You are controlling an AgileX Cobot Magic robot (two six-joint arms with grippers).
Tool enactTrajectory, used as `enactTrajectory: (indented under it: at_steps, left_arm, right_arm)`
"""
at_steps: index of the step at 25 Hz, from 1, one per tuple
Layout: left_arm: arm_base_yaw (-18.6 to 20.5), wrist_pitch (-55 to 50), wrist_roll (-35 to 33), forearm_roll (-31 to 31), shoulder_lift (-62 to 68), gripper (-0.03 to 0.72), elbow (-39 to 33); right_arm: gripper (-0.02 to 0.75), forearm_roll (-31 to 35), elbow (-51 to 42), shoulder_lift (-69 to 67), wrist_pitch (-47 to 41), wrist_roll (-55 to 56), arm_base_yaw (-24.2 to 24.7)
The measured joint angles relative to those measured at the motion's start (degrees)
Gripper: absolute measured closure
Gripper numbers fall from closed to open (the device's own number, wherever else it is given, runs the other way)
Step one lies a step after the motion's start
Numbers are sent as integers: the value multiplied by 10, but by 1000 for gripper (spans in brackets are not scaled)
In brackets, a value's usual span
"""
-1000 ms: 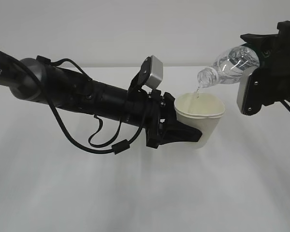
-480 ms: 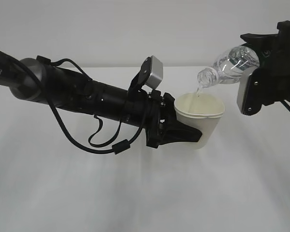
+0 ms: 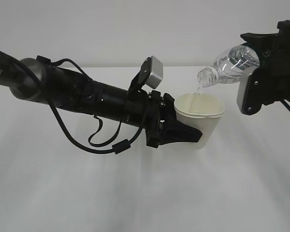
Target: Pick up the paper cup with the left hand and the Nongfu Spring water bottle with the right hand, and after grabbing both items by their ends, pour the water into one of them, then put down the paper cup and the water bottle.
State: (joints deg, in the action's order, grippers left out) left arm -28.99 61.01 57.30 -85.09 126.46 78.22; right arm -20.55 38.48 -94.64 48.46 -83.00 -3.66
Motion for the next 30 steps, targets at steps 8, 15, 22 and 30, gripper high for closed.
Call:
enactTrajectory:
  at_steps: [8,15,22,30]
  left_arm:
    - [0,0,2,0,0,257,0]
    - [0,0,2,-14,0,258,0]
    - [0,0,2,-16,0,259,0]
    - [0,-1,2,-4,0,259,0]
  right_arm:
    - [265,0,0,0,5,0,0]
    - [265,0,0,0,9,0,0]
    - [265,0,0,0,13,0,0]
    - [265,-2,0,0,17,-2,0]
